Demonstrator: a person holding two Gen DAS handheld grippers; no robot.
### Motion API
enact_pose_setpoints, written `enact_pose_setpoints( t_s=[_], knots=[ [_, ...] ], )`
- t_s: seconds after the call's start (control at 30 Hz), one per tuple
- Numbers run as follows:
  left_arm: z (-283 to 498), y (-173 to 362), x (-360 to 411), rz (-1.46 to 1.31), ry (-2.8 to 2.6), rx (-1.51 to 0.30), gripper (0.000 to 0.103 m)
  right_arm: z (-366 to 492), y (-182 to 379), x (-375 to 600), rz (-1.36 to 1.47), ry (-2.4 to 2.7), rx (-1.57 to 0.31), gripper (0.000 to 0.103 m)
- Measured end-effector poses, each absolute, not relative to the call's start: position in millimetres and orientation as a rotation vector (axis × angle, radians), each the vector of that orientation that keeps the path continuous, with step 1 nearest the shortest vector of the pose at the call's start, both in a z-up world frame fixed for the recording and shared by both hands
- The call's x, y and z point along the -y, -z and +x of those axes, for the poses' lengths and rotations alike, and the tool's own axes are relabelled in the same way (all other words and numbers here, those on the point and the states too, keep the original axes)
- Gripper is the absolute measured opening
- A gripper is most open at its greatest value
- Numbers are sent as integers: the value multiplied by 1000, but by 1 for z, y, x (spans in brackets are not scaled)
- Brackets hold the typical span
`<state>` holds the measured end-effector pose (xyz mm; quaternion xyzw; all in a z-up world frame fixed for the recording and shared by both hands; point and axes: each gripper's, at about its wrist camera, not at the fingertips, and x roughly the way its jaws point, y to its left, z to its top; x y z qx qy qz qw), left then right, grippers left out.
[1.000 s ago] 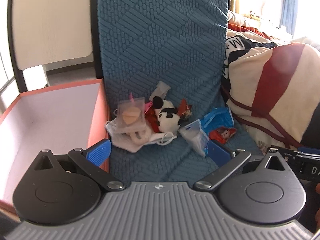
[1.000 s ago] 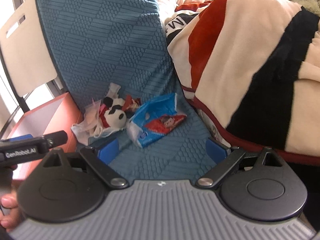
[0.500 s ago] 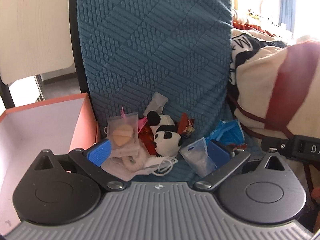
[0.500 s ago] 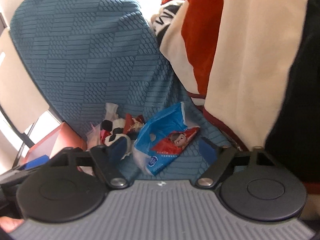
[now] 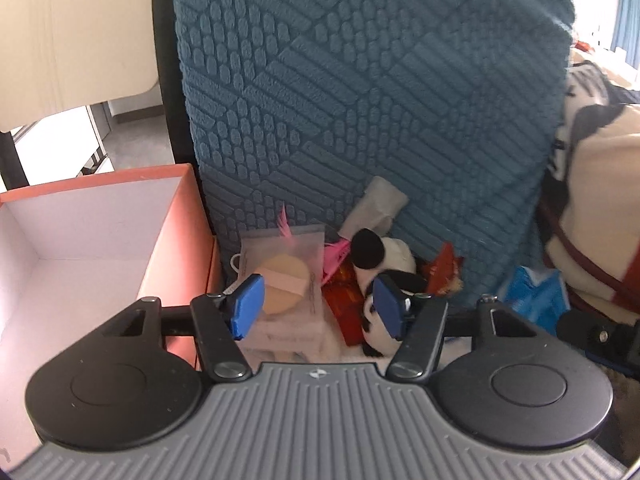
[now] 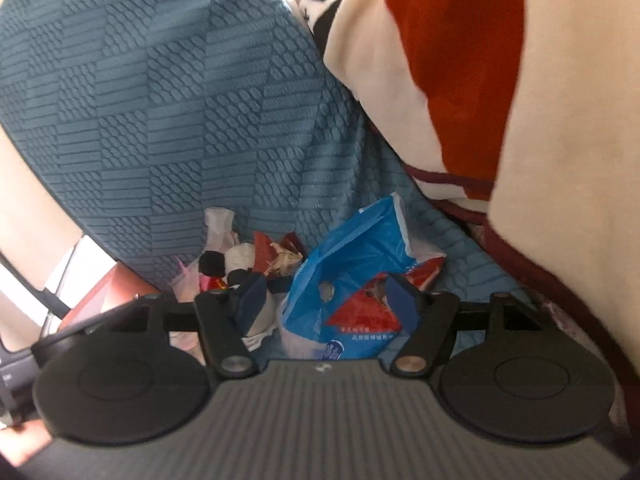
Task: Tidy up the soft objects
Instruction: 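Move the left tool toward the clear bag with the sponge, then close the left gripper on the clear bag while the right gripper grasps the blue snack bag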
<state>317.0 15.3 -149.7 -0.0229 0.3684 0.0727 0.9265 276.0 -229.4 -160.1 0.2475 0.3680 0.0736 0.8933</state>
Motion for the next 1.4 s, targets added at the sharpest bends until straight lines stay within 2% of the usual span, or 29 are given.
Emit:
enact_pose_setpoints(
  t_s=[0.63,0.7,0.9,0.93,1.0,1.03,1.2,1.3,1.4],
  knots=[
    [369,211,-25,54,-254,-898,66,316,189,209,512,-69,-884,71],
    [371,217,-25,71,-258,-896,63,318,191,207,516,-76,-896,70],
    [369,224,-33,33,-269,-893,37,322,197,198,472,-87,-942,69],
    [368,220,-36,21,-270,-889,31,323,198,197,475,-92,-944,67],
    [364,215,-40,-3,-262,-876,23,323,198,196,464,-101,-943,52],
    [362,213,-42,-10,-253,-868,19,323,197,196,454,-102,-943,49],
    [346,198,-46,-58,-222,-834,12,320,190,194,410,-133,-941,22],
    [332,185,-48,-111,-189,-820,11,316,184,194,383,-139,-931,15],
    [319,172,-45,-132,-161,-797,10,311,177,195,360,-150,-918,14]
  ],
)
